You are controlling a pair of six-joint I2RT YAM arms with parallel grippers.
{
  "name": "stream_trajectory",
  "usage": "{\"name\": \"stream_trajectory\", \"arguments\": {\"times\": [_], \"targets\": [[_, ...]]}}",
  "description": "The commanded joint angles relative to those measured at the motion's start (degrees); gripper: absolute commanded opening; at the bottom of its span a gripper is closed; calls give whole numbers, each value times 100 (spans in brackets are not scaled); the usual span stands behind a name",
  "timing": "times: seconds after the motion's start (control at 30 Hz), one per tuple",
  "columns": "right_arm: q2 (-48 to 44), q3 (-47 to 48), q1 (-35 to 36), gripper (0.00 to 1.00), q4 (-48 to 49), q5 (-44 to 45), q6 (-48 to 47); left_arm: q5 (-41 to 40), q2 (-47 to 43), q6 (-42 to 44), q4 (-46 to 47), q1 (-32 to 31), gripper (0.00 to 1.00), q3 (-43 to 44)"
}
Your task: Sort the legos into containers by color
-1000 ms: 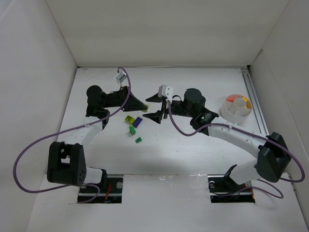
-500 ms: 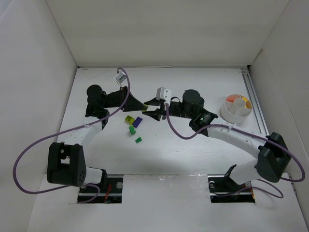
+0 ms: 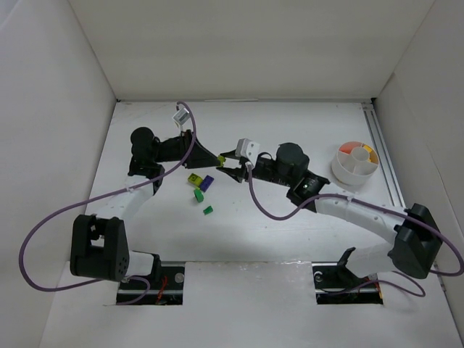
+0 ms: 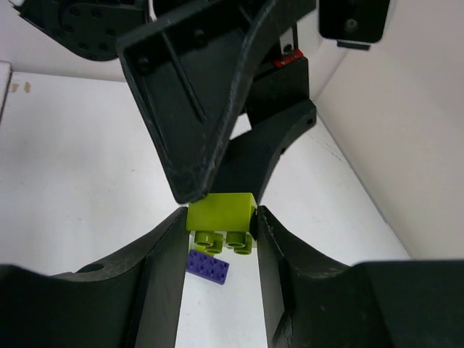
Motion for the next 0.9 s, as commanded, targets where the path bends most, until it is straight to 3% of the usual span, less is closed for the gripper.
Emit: {"name": "stream_trajectory", "arguments": {"times": [0.0,0.23,0.33,0.37,0.4,0.43,0.47,0.5,0.77,0.87], "targets": [[-324,-155,25,10,385,342,-142,25,-287,121,289,-13,68,82],[-1209,-621,-27,7,-97,773,-194,-80,-394,173,289,258,82,135],[-1911,-780,-360,4,-1019,1036,-194,-211,-577,557,167,531,85,135],[-2107,-858,-510,4,-1604,1115,-194,-360,-639,821,-313,602,86,135],[-2309,-859,-911,4,-1906,1264,-90,-492,-709,1180,-744,655,86,248],[-2676,-859,-1168,3,-2205,1265,120,-676,-780,1645,-1314,708,94,345],[-2845,-859,-1744,3,-2921,1265,192,-1095,-911,2633,-2407,769,96,572],[-3003,-746,-2055,3,-3285,1178,262,-1300,-964,3043,-2792,770,96,574],[-4235,-525,-4629,1,-5687,713,333,-2909,-1089,4628,-4034,708,100,986],[-4288,-586,-4896,1,-6110,903,490,-3401,-615,4997,-4754,568,100,1486]]}}
